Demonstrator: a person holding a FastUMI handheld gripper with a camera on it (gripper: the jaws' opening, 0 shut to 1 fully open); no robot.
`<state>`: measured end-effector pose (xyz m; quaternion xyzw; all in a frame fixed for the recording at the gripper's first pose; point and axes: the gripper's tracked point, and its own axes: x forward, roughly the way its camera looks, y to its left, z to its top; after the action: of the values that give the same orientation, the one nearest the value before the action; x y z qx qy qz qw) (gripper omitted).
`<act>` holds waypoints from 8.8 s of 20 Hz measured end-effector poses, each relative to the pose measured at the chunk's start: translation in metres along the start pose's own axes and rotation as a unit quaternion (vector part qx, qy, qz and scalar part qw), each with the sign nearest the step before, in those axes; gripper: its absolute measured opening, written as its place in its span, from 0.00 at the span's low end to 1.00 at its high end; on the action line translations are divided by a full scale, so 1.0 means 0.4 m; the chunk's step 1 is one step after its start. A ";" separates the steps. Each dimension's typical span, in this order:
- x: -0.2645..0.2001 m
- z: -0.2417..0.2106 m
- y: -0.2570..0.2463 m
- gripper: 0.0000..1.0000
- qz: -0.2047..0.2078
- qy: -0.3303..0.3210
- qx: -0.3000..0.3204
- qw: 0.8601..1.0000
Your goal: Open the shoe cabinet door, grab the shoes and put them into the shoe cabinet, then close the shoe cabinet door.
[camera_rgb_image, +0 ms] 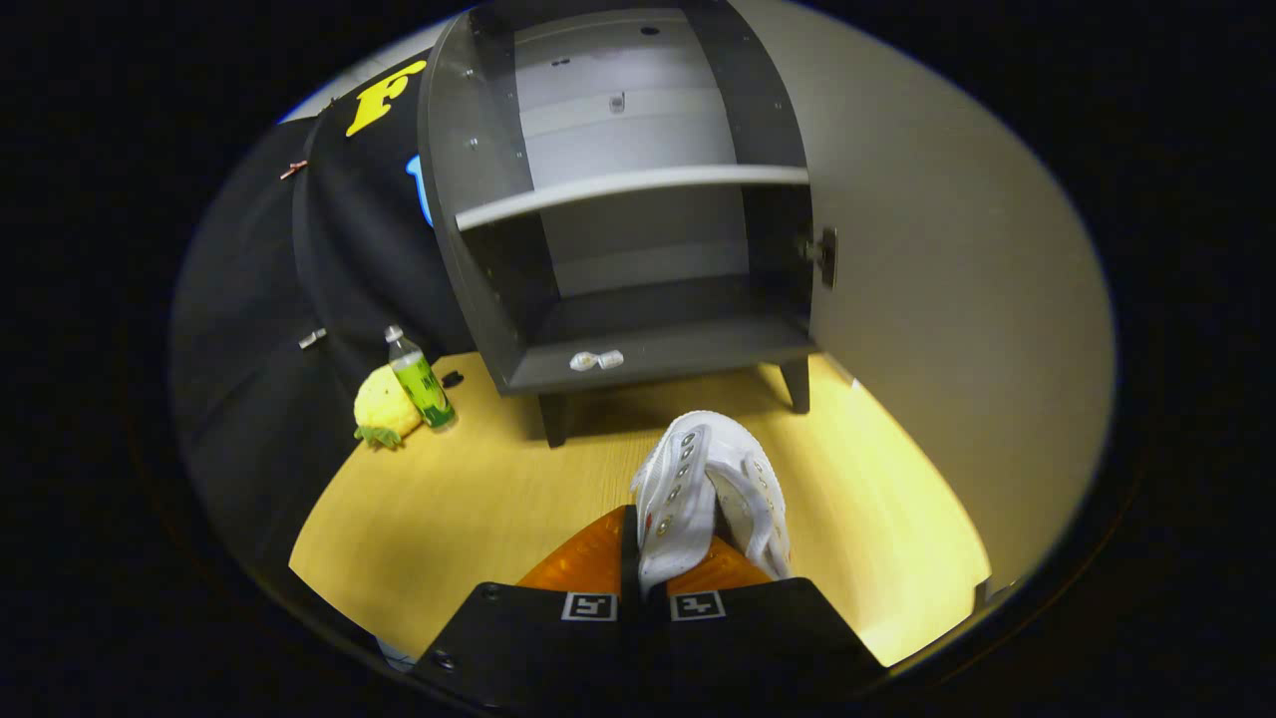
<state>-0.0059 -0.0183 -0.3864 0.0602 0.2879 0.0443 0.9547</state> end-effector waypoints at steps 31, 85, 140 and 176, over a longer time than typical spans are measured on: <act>0.468 0.895 0.095 0.04 0.041 -0.141 -0.077 0.986; -0.219 0.750 0.165 0.98 0.020 -0.189 -0.043 0.981; -0.595 0.678 -0.305 0.98 0.062 -0.213 -0.015 0.975; -0.513 0.684 0.227 0.98 0.095 -0.242 -0.113 0.959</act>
<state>-0.0289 0.0227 -0.0357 -0.0123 0.0346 0.1512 0.9878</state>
